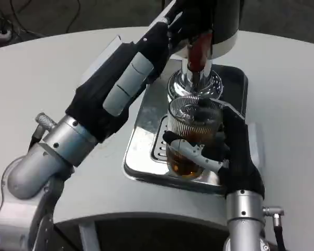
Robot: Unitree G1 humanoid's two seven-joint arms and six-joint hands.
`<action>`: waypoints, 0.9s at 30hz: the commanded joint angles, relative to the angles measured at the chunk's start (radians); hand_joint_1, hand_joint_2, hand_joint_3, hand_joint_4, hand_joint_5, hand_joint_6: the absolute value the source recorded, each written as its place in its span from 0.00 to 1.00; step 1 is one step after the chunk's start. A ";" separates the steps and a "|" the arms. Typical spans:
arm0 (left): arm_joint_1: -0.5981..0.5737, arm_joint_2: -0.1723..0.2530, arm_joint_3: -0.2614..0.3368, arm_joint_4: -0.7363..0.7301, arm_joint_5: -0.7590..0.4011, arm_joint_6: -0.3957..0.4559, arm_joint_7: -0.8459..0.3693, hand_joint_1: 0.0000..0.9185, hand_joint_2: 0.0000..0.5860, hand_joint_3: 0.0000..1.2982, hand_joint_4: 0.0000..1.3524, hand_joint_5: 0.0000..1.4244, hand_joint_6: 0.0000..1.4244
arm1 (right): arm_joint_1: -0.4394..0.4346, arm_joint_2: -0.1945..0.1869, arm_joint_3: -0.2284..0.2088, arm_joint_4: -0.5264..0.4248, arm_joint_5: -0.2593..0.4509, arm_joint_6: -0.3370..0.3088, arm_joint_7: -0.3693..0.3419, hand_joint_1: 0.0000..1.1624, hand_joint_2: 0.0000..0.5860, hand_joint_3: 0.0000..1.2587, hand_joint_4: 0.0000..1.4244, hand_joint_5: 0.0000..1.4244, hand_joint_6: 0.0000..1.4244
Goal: Grasp the cup under the faucet to collect the drink, then remove the cup.
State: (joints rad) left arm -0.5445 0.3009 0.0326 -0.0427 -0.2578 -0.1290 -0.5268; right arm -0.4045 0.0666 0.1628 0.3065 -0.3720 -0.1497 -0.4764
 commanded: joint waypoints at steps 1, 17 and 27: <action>0.054 0.026 0.024 -0.064 0.028 0.001 0.027 0.00 0.21 0.00 0.00 0.03 0.00 | 0.025 0.004 0.010 -0.062 -0.015 -0.005 0.013 0.74 0.29 0.53 0.52 0.60 0.55; 0.246 0.128 0.134 -0.213 0.061 -0.149 0.023 0.00 0.21 0.00 0.00 0.03 0.00 | 0.143 -0.004 0.031 -0.249 -0.027 0.014 0.098 0.74 0.29 0.53 0.52 0.61 0.56; 0.332 0.203 0.176 -0.209 0.077 -0.253 -0.011 0.00 0.21 0.00 0.00 0.04 0.01 | 0.243 -0.040 0.034 -0.410 -0.012 0.021 0.199 0.74 0.29 0.54 0.52 0.61 0.56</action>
State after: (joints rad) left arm -0.2497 0.4743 0.1881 -0.2453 -0.1888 -0.3484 -0.5218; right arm -0.1884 0.0317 0.1859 -0.0325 -0.3915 -0.1087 -0.3008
